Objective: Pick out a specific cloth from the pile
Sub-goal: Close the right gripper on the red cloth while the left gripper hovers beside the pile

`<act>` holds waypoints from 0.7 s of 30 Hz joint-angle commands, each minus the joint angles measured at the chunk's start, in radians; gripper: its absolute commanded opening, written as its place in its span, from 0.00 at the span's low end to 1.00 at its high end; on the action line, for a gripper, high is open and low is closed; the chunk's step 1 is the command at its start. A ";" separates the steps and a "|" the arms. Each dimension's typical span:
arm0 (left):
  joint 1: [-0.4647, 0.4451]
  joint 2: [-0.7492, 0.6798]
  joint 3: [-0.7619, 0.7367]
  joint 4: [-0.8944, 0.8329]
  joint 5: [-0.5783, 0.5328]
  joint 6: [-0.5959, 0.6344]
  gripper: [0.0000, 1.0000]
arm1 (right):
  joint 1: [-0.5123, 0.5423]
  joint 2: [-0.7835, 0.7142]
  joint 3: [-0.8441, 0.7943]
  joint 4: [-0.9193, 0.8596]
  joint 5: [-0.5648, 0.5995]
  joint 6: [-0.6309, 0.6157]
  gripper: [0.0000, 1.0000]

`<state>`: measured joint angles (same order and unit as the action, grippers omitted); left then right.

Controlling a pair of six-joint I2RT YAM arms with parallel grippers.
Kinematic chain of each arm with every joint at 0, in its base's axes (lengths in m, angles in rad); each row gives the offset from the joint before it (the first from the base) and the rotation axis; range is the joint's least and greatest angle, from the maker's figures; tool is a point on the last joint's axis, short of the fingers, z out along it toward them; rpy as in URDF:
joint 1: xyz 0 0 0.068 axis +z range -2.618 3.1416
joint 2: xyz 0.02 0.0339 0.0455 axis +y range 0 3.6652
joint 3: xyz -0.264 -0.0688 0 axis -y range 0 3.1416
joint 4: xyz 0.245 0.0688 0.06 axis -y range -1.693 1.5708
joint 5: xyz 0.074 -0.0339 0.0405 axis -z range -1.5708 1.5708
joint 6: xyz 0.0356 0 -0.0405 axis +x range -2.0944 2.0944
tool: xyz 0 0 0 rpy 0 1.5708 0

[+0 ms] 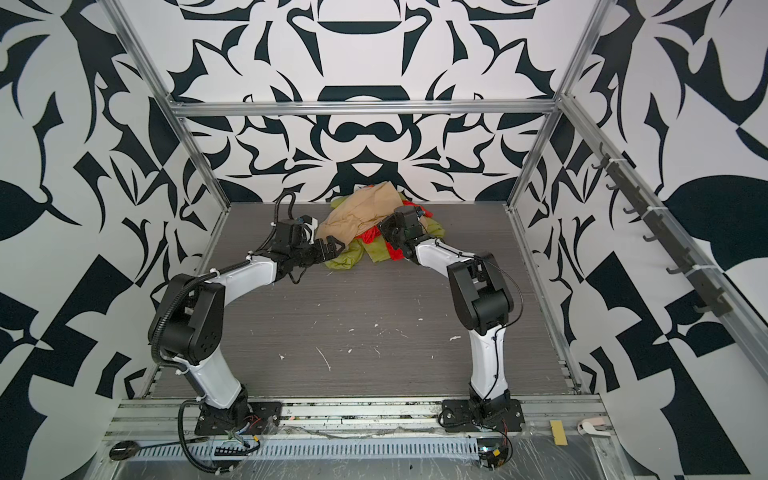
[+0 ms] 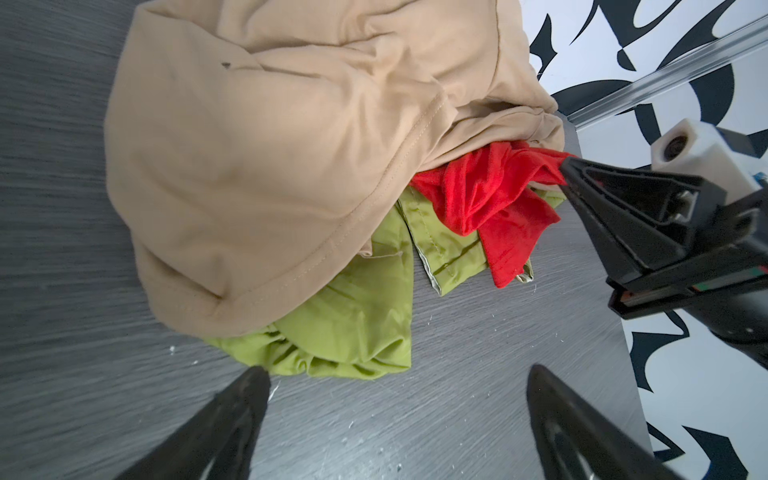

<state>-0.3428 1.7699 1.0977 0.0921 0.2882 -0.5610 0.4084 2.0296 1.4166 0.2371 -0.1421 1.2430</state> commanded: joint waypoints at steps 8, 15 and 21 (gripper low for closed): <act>0.001 -0.044 0.040 -0.019 -0.021 0.043 1.00 | 0.006 -0.118 0.008 0.013 -0.024 -0.118 0.00; 0.008 -0.052 0.059 -0.029 -0.027 0.058 1.00 | 0.005 -0.155 0.023 -0.008 -0.034 -0.177 0.00; 0.010 -0.074 0.047 -0.034 -0.030 0.056 1.00 | 0.007 -0.151 0.042 -0.024 -0.047 -0.201 0.00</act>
<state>-0.3378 1.7351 1.1259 0.0750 0.2661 -0.5152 0.4088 1.9209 1.4166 0.1886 -0.1696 1.0790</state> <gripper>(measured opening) 0.999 0.051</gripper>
